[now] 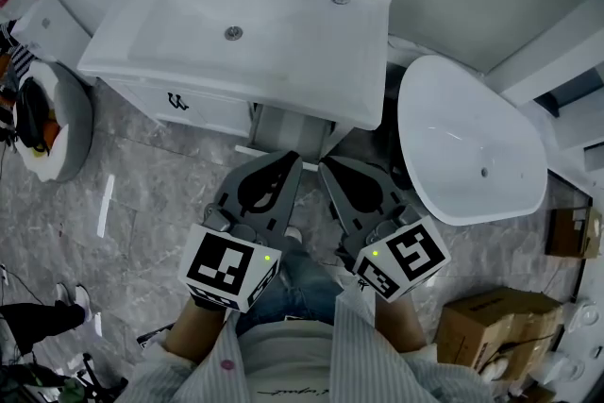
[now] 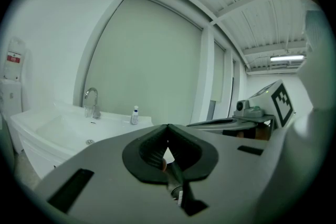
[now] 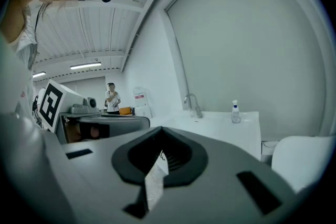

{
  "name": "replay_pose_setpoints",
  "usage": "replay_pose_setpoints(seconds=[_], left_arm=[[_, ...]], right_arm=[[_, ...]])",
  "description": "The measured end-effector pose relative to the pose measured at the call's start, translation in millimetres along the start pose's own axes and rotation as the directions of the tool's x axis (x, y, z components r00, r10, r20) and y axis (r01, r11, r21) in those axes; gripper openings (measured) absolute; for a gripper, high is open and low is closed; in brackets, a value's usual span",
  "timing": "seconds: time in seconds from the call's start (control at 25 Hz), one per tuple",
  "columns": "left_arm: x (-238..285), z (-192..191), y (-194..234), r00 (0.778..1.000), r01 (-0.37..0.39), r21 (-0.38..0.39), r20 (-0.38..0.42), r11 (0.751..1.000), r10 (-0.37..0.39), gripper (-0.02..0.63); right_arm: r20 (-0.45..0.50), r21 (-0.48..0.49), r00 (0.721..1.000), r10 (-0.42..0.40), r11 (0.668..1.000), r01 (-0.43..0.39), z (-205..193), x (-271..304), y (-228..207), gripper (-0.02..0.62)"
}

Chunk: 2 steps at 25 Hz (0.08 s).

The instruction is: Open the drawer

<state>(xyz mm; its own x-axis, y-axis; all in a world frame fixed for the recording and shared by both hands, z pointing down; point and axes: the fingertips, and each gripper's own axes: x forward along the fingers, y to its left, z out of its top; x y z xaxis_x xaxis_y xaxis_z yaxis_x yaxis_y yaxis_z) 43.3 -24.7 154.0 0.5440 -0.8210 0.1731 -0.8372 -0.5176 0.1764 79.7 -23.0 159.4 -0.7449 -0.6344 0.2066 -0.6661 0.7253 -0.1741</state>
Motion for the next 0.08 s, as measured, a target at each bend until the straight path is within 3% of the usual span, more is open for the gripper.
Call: replay_pose_setpoints(seconds=[0.08], left_arm=[[-0.7, -1.5, 2.9, 1.000, -0.008, 0.000, -0.004, 1.000, 0.008, 0.017]], right_arm=[[-0.002, 0.002, 1.000, 0.002, 1.000, -0.002, -0.5, 1.7, 1.0, 0.008]])
